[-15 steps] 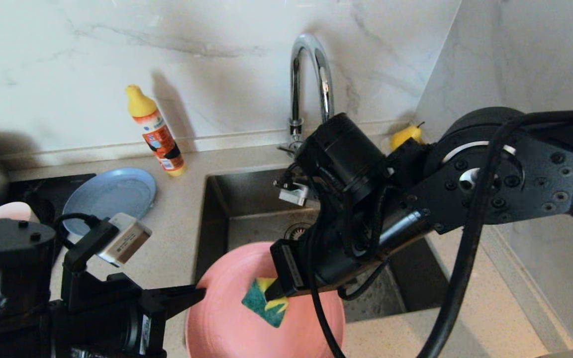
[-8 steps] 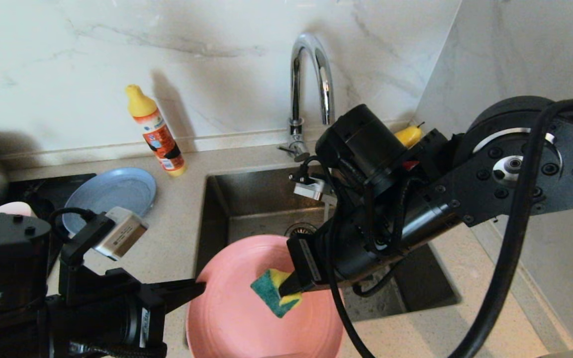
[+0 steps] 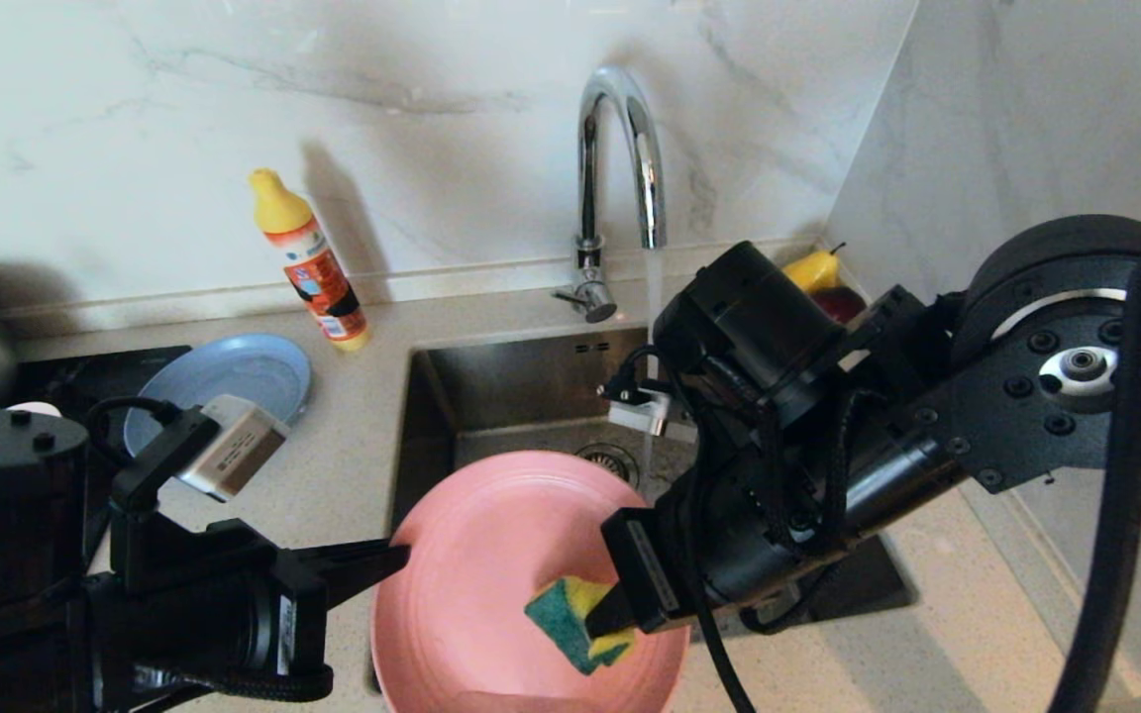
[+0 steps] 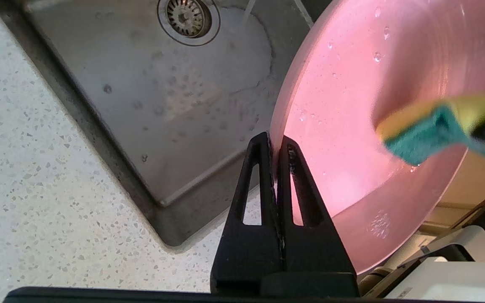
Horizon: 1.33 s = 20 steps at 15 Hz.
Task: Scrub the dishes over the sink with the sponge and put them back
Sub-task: Wipe the plate
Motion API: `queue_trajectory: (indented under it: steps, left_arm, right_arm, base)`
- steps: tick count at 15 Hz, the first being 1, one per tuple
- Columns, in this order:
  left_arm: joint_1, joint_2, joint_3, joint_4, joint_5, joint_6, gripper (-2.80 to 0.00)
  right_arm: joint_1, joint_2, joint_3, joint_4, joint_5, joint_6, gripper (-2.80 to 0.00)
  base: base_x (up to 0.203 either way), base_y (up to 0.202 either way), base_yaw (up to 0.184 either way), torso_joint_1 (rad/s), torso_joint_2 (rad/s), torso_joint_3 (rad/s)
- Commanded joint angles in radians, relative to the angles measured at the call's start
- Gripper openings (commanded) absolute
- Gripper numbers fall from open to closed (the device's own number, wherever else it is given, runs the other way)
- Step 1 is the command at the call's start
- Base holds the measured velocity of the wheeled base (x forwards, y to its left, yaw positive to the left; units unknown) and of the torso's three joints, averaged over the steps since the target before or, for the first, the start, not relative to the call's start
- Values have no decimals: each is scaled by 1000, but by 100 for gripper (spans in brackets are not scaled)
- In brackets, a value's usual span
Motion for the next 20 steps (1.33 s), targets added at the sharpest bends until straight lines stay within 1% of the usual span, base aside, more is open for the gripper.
queue_trajectory:
  steps: [1, 5, 9, 12, 16, 18, 20]
  left_arm:
    - [0, 6, -3, -3, -1, -1, -280]
    - [0, 8, 3, -1, -2, -13, -280]
    - [0, 10, -3, -1, -1, -13, -280]
    - [0, 14, 2, -1, -2, -13, -280]
    - [-2, 14, 8, 0, -4, -13, -280]
    - [-2, 9, 13, 2, -7, -13, -280]
    - [-2, 3, 20, 2, -7, -13, -280]
  right_arm:
    - [37, 12, 10, 0, 1, 3, -280]
    - [66, 90, -52, -10, 1, 4, -280]
    - [101, 114, -100, -12, 1, 4, -280]
    - [106, 123, -130, -15, 1, 3, -280]
    - [91, 109, -149, -23, 0, 3, -280]
    - [67, 90, -150, -29, 0, 3, -280]
    - [24, 59, -161, -28, 1, 3, -280]
  base:
    - [0, 0, 0, 0, 0, 0]
    - [0, 0, 0, 0, 0, 0]
    - [0, 0, 0, 0, 0, 0]
    - [0, 0, 0, 0, 0, 0]
    - [0, 0, 0, 0, 0, 0]
    - [0, 0, 0, 0, 0, 0]
    - [0, 0, 0, 0, 0, 0]
